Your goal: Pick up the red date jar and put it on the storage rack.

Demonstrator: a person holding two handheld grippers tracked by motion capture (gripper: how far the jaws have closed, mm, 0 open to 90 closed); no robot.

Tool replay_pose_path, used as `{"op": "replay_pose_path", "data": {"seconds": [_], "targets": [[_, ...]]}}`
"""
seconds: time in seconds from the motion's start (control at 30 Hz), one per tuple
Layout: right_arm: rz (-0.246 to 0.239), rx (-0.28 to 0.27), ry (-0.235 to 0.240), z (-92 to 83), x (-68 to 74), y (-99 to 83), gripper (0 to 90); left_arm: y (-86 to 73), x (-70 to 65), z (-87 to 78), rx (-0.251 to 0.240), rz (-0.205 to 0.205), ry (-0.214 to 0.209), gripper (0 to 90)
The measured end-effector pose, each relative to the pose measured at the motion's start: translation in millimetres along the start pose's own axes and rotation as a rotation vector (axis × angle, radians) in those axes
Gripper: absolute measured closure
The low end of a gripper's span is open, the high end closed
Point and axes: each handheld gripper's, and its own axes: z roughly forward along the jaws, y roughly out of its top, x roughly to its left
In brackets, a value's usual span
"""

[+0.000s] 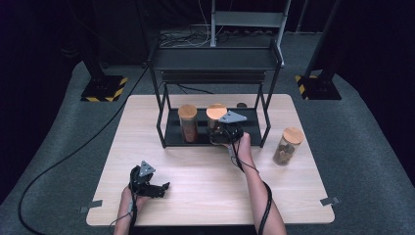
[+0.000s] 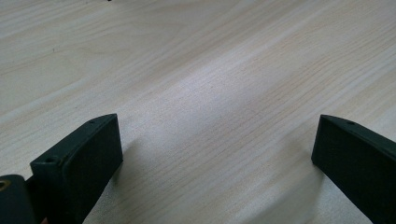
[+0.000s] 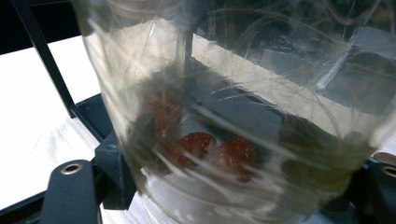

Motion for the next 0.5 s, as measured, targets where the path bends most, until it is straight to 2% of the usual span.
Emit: {"op": "replay_pose_path", "data": {"seconds": [0.5], "targets": [[0.008,-0.001,-0.007,4.8,-4.7,1.5,24.2,0.0,0.0,0.0,0.0,0.0,0.0,1.1]]}}
